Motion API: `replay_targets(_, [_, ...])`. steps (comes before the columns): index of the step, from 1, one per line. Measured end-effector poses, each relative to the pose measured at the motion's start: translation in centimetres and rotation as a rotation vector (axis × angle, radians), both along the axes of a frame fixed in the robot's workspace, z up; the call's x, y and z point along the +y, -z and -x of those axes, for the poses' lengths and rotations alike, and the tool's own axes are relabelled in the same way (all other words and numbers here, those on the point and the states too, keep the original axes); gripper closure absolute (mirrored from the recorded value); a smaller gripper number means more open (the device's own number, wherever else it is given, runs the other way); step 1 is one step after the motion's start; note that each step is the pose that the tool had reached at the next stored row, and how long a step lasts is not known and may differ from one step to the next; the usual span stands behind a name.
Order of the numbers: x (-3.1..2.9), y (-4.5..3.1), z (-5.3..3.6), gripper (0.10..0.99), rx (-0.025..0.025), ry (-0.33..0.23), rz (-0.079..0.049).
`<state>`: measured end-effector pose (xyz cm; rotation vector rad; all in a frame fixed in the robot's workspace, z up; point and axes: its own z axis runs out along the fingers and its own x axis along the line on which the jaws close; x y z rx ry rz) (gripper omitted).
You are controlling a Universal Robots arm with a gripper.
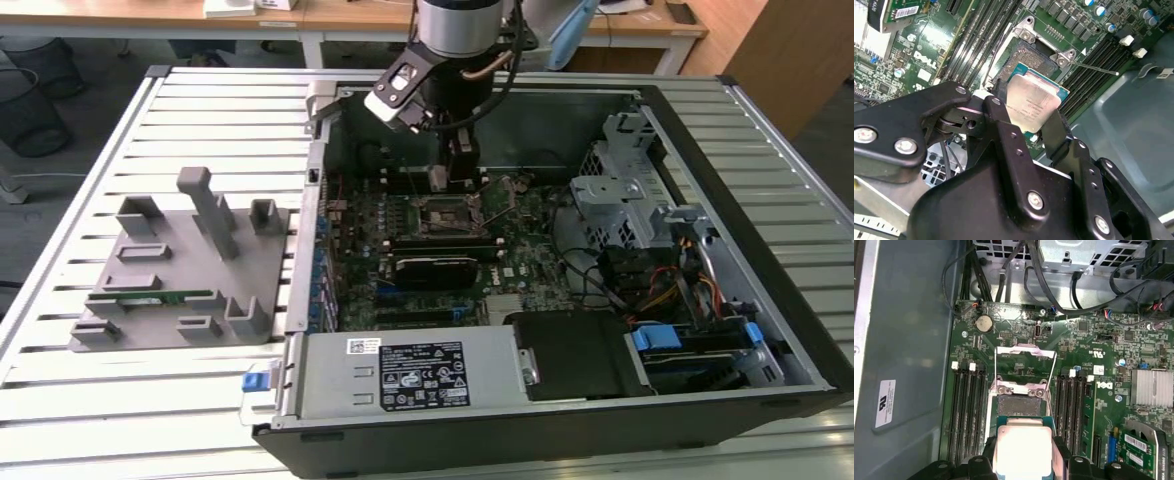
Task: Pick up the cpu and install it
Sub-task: 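Place the cpu into insertion slot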
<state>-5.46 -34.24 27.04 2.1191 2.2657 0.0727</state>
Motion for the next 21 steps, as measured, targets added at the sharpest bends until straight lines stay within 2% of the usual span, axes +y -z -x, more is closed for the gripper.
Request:
replay_targets(15, [0.05,1.65,-0.08,0.561,0.0000,0.002,0.000])
replay_targets(21, [0.06,2.29,-0.37,0.561,0.0000,0.002,0.000])
